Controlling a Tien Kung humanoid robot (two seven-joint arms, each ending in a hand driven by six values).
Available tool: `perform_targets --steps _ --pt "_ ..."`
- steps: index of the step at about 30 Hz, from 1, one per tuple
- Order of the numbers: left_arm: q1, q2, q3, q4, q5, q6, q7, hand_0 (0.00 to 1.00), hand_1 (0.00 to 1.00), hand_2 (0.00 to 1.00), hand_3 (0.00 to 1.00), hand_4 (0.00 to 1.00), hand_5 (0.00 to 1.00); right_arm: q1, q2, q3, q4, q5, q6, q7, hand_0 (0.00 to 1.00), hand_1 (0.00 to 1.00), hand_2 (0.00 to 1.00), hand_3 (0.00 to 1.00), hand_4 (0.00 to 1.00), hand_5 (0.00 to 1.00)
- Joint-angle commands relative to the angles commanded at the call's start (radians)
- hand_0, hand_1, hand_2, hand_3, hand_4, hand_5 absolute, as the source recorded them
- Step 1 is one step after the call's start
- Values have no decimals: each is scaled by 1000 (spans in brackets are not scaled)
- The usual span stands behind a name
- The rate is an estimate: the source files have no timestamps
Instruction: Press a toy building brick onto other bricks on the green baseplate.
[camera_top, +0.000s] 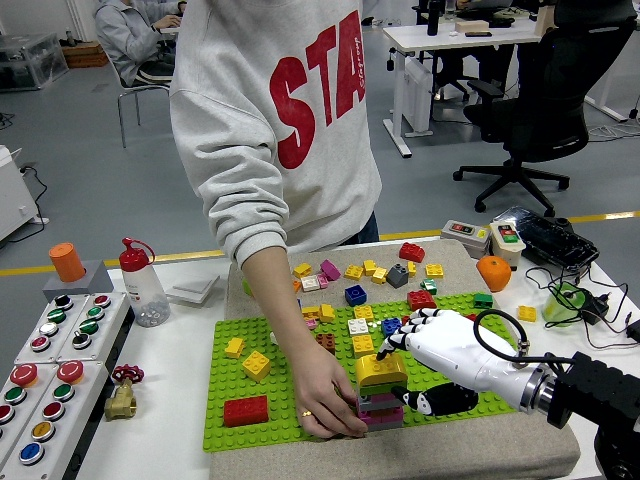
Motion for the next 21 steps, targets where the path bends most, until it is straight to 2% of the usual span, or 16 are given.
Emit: perform_targets --steps 13,21 --pt "0 1 1 0 -2 0 -1 620 587 588 427 293 934 -10 -5 8 13 -2 -1 0 781 686 657 690 596 403" --pt "-1 0 3 0 -2 -1 -1 620 587 588 426 294 938 -3 7 -3 -12 -1 -4 1 782 685 657 689 594 401"
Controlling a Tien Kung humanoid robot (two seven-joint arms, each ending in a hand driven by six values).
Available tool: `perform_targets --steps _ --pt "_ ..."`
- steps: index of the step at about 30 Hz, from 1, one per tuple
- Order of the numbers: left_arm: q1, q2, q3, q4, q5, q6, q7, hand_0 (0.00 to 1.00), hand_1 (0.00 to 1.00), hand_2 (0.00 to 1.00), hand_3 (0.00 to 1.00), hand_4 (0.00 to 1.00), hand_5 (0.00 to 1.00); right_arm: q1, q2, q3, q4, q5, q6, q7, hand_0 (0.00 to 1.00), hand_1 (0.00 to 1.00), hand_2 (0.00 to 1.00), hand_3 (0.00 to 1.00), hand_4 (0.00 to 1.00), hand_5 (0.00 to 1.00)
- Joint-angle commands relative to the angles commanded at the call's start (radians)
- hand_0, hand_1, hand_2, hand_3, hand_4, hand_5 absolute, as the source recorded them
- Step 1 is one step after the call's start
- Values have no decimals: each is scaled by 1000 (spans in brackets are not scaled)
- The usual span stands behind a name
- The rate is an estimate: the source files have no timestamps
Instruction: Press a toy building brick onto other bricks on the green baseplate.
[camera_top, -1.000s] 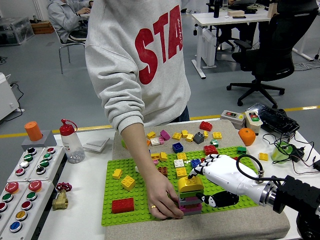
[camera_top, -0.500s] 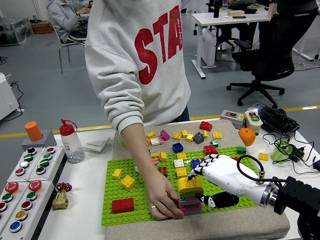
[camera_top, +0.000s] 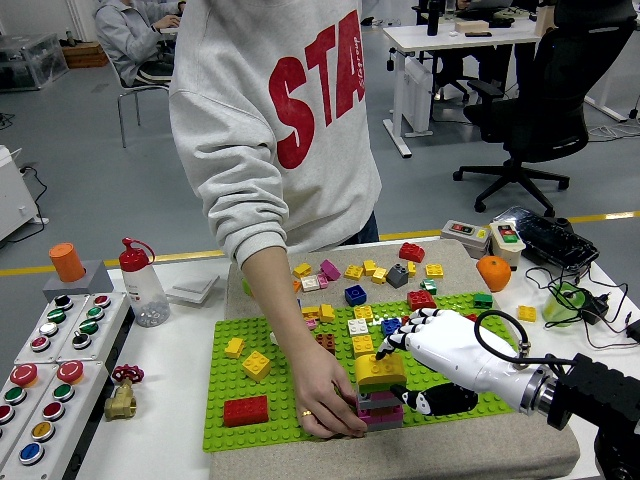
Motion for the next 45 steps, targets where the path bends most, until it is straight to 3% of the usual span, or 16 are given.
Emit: perform_targets --steps 13,45 --pt "-1 0 3 0 -4 0 -1 620 587 588 426 294 939 14 15 -19 -28 -8 -7 2 785 686 661 690 589 398" --pt "1 1 0 -1 2 -2 4 620 586 588 424 292 935 -2 -3 -1 27 -14 -24 5 786 686 662 689 581 386"
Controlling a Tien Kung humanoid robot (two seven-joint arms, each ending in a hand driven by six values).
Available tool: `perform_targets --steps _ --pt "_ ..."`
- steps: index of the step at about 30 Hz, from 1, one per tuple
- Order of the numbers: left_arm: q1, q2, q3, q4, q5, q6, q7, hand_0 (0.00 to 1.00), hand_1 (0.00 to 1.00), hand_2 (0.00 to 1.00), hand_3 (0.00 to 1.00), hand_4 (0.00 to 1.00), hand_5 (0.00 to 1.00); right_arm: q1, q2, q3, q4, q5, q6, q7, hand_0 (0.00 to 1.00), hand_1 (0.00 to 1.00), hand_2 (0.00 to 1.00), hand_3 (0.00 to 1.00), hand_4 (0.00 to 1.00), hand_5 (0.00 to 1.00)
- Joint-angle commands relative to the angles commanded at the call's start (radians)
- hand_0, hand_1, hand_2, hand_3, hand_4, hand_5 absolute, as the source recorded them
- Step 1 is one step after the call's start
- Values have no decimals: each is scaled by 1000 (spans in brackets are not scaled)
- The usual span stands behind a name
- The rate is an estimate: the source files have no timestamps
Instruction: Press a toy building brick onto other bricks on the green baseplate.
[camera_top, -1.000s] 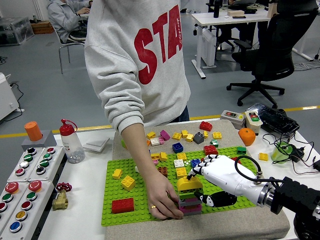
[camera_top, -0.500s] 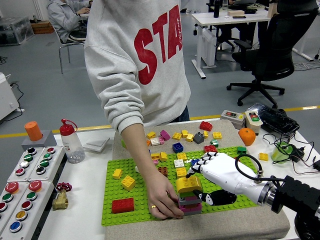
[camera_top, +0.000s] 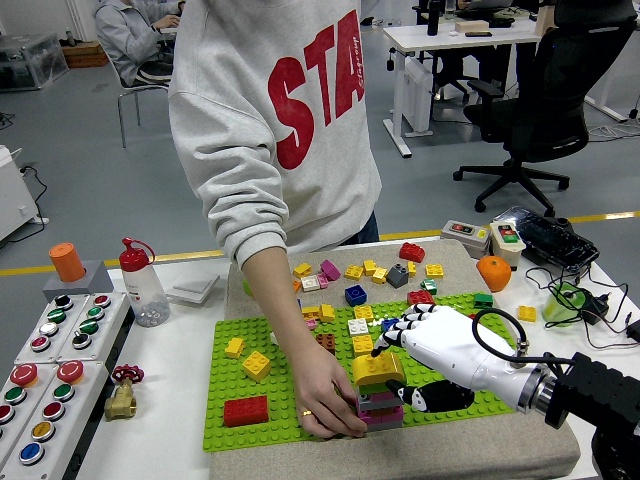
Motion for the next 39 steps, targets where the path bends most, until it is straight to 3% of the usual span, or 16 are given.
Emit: perform_targets --steps 39 --pt "-2 0 -1 1 1 -2 -2 621 588 588 425 294 935 -7 -11 -2 -2 -8 7 0 787 684 660 684 581 379"
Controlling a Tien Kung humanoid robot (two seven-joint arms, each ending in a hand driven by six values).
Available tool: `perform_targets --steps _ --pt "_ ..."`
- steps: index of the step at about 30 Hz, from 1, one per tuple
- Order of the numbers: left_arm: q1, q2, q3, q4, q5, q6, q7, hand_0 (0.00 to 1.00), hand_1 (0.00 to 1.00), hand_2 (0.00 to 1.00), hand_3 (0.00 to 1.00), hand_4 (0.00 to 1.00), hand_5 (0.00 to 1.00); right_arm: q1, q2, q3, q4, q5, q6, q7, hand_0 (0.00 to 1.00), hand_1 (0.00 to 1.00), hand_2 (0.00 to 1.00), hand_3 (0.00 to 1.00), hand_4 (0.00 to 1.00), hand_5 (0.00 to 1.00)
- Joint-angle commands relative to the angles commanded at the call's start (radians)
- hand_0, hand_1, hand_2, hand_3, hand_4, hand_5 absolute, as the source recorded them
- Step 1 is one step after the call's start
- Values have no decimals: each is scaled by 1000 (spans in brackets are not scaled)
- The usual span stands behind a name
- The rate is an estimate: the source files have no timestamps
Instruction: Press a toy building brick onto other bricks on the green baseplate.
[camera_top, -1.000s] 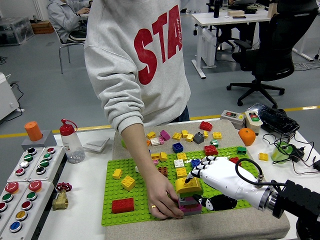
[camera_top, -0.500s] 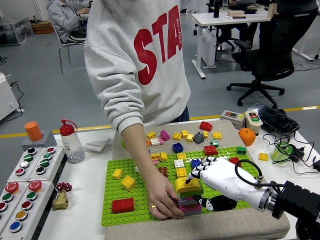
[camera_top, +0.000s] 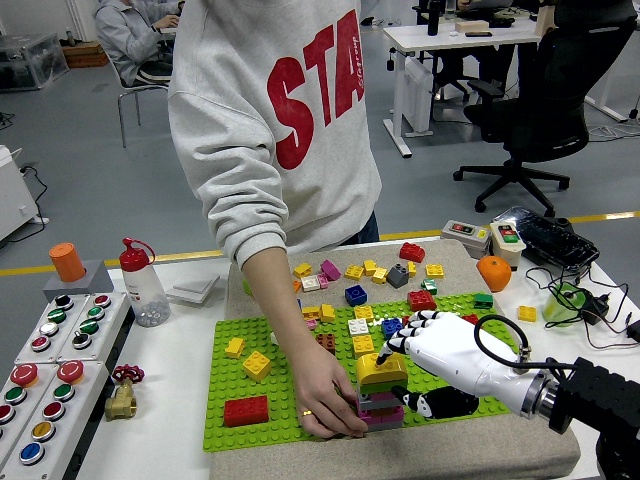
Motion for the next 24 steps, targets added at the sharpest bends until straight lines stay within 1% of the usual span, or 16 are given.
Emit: perform_targets --steps 24 --pt "-2 0 1 0 1 -2 0 621 588 588 425 296 940 -8 6 -23 -18 -9 3 -1 787 683 658 680 580 378"
